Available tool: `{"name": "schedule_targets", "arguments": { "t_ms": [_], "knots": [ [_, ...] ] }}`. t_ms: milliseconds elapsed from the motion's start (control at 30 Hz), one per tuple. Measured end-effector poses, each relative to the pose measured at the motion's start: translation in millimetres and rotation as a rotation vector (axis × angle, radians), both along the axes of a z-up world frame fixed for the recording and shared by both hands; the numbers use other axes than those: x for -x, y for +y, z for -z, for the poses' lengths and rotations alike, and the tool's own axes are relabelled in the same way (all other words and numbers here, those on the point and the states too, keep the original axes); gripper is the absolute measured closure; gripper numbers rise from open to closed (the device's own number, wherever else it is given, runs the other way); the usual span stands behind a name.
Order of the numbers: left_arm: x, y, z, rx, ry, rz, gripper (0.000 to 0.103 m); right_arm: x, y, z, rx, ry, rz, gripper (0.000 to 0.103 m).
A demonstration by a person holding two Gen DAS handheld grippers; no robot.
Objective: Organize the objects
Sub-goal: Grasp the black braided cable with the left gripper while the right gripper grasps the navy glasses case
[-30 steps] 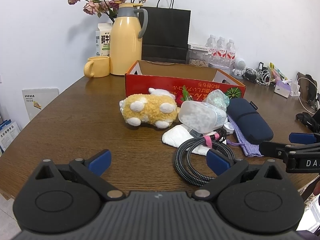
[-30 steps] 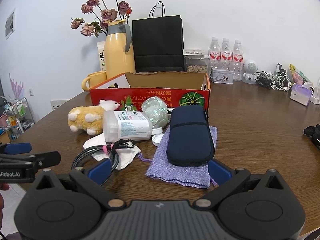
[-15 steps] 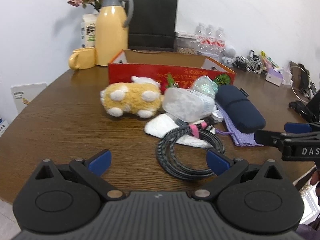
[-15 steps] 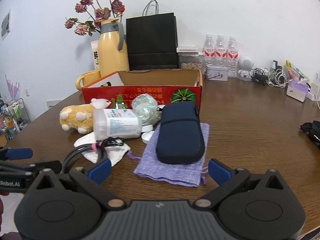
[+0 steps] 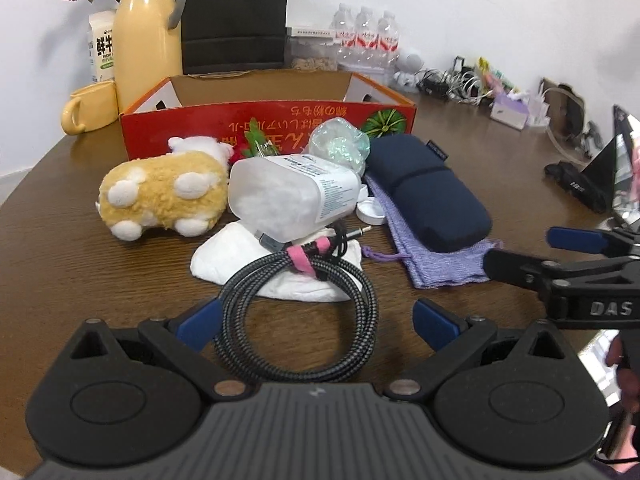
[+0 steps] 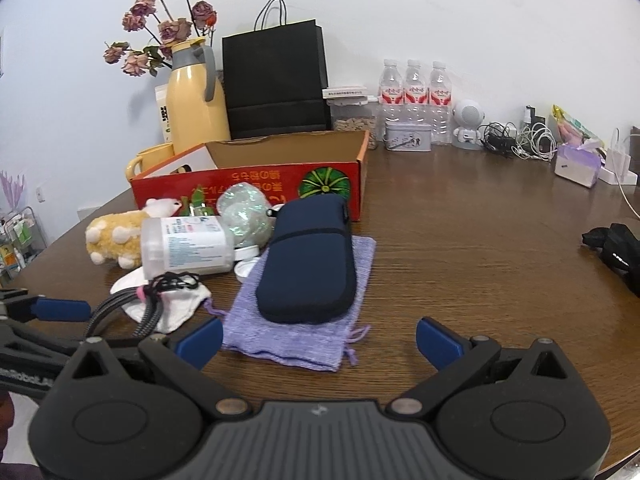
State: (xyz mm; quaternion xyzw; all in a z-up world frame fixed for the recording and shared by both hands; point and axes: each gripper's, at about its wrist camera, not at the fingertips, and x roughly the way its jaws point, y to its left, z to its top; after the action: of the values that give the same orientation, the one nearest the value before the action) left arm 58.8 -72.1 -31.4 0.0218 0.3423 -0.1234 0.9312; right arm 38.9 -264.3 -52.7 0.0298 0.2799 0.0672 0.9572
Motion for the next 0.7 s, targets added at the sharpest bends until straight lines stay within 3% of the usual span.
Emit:
{"name": "schedule_targets", "arguments": {
  "t_ms": [400,700],
  "knots": [
    [-12,-11,8,-0.123,0.001,-0.088,0.000,-6,-9,9,-0.017,0.022,-0.019,0.000],
    [-11,-4,8,-0.087,-0.001,-0.083,0.000,-6,-7,12,-0.016,0.029,-0.036,0.000]
  ]
}}
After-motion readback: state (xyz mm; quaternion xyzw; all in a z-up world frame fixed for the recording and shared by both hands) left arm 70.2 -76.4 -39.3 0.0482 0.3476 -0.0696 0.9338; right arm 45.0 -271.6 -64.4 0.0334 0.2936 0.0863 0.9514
